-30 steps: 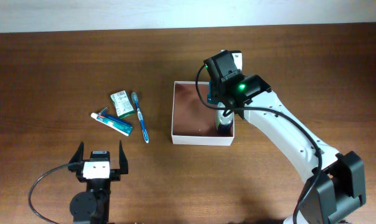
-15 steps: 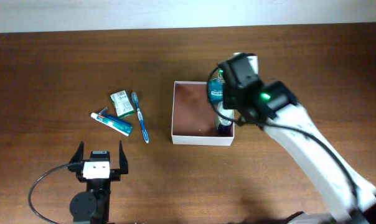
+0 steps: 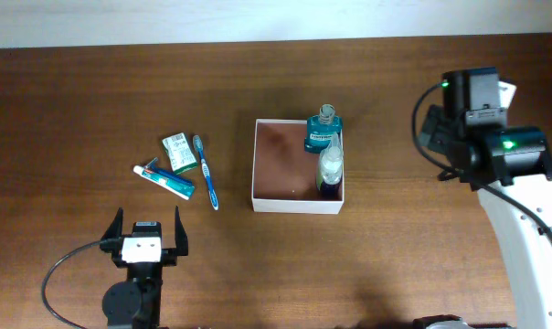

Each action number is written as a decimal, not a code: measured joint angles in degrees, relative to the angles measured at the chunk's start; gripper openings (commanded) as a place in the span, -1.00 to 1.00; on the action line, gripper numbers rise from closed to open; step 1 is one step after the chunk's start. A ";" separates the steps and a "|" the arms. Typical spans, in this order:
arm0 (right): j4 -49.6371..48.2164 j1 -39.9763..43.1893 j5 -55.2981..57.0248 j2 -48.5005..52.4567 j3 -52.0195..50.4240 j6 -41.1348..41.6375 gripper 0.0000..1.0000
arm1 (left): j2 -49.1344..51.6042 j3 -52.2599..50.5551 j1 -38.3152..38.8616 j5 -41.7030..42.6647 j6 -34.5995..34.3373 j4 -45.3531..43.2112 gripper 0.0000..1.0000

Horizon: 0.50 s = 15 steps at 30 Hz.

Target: Pack container

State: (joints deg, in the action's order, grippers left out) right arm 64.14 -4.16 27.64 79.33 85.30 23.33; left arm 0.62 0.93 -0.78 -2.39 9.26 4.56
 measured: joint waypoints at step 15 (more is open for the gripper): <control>0.00 1.73 -0.02 0.00 0.00 0.02 0.97 | 0.00 0.00 0.00 0.00 0.00 -0.02 0.99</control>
State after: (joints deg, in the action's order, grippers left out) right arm 64.14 -2.44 27.62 79.33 85.30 23.35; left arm 0.62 0.93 -0.78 -2.39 9.26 4.54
